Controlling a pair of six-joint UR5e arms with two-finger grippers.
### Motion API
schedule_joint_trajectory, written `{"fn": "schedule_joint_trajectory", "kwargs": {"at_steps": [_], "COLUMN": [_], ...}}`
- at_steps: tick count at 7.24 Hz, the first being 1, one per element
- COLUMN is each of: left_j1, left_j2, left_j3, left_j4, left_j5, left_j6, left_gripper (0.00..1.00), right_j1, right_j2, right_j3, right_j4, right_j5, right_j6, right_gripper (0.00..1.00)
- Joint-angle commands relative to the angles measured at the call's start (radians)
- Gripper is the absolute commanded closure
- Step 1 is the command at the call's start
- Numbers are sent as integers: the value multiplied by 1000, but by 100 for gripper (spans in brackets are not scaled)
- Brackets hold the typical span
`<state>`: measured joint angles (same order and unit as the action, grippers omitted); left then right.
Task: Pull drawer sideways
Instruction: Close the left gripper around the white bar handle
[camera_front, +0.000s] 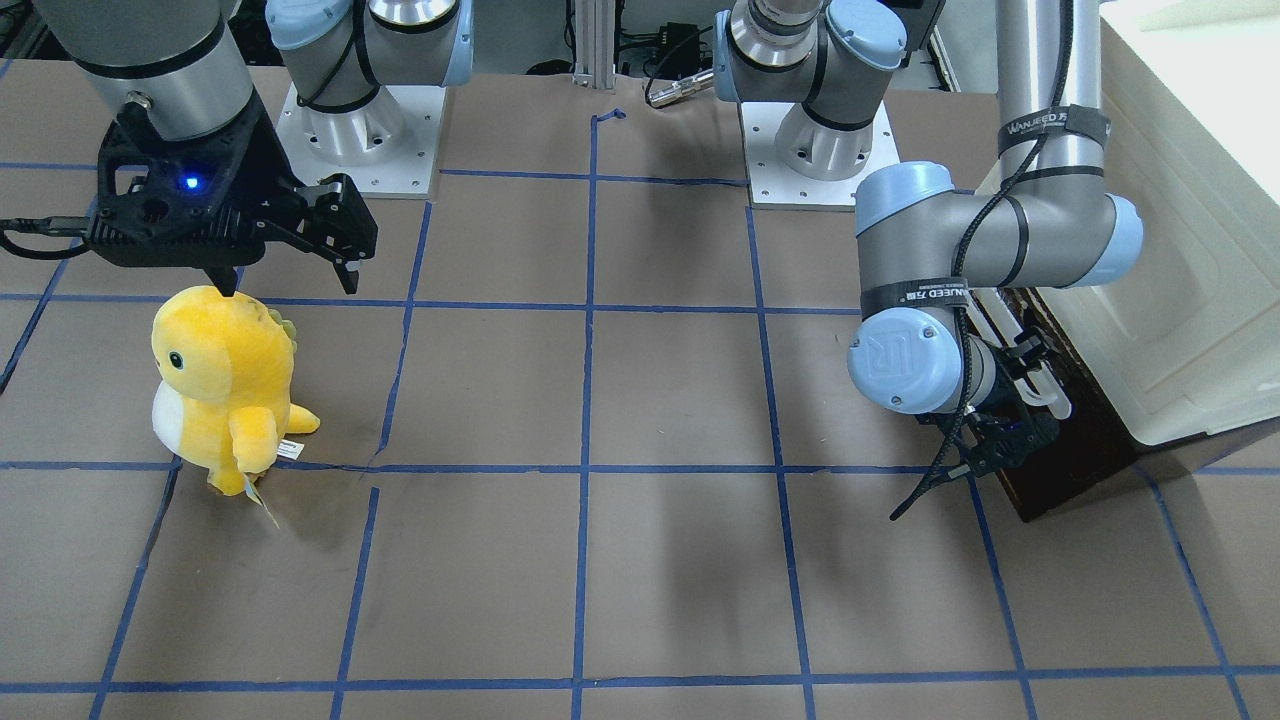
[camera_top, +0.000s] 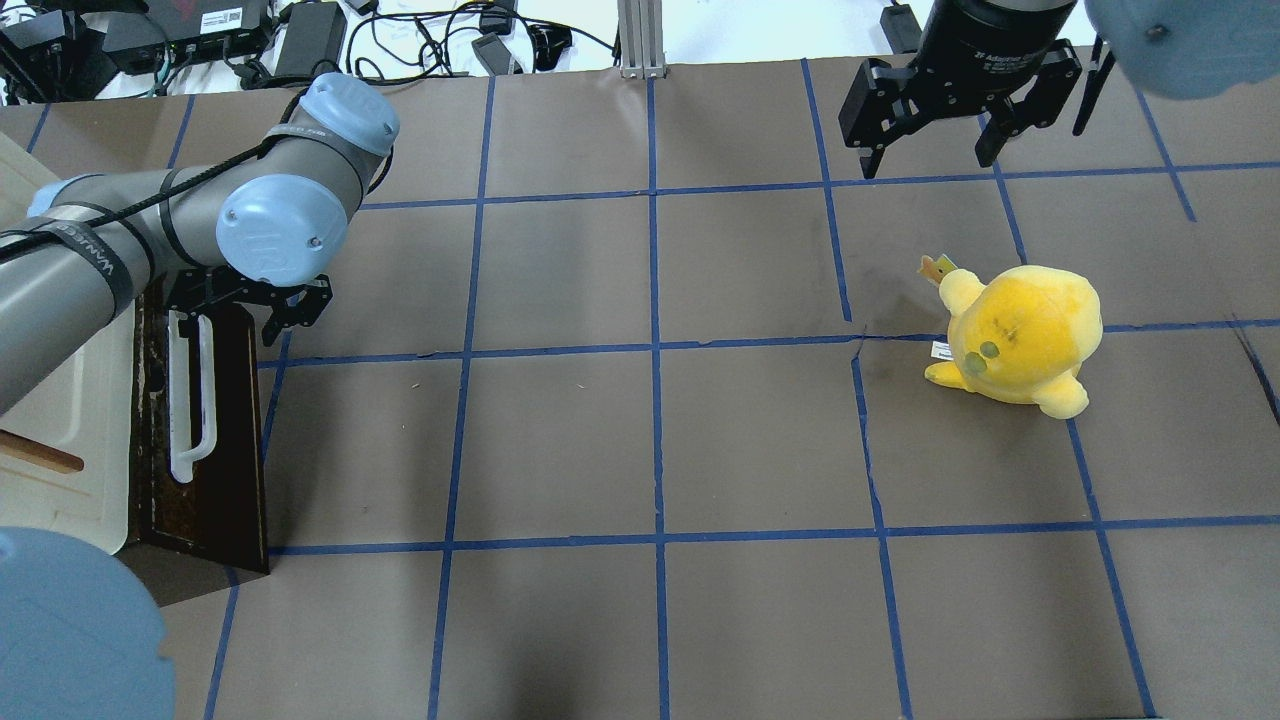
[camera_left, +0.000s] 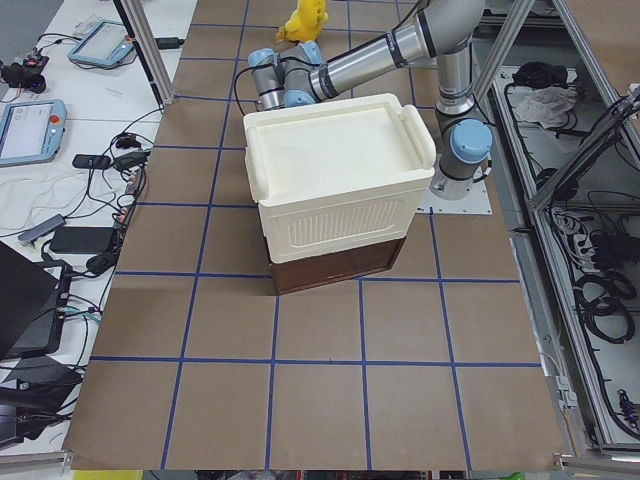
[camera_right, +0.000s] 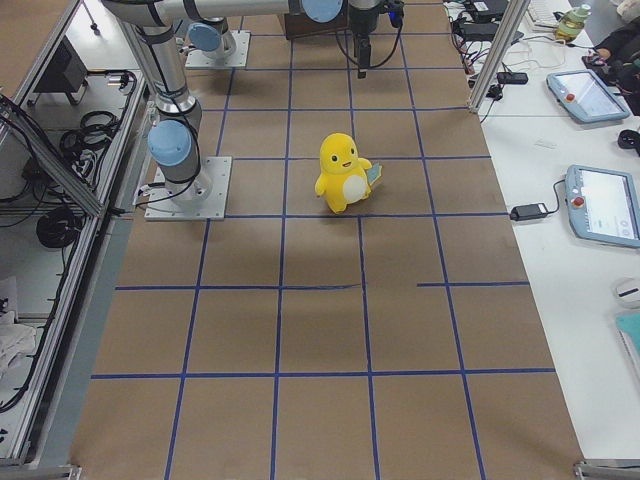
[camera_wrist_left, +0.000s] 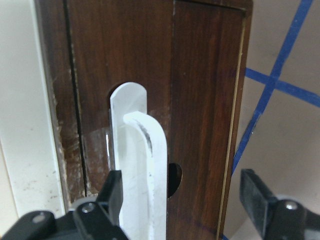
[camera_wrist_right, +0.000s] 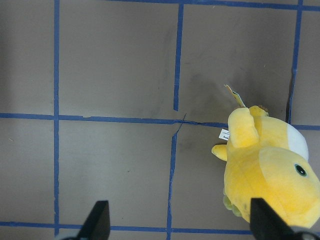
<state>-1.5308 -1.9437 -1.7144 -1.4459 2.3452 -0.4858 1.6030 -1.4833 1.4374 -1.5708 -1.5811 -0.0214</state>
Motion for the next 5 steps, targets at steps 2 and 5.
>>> {"fn": "schedule_joint_trajectory", "kwargs": {"at_steps": [2,5], "left_j1": [3,9], "left_j2": [0,3], "left_j3": [-7,-11], "left_j4": [-31,-31], "left_j5": [-9,-11], "left_j6": [-83,-85], "left_gripper": [15,34], "right_j1": [0,0], "right_j2": [0,0], "right_j3": [0,0], "right_j4": [0,0], "right_j5": [1,0], "right_j6": [-2,0], "right_gripper": [0,0]}}
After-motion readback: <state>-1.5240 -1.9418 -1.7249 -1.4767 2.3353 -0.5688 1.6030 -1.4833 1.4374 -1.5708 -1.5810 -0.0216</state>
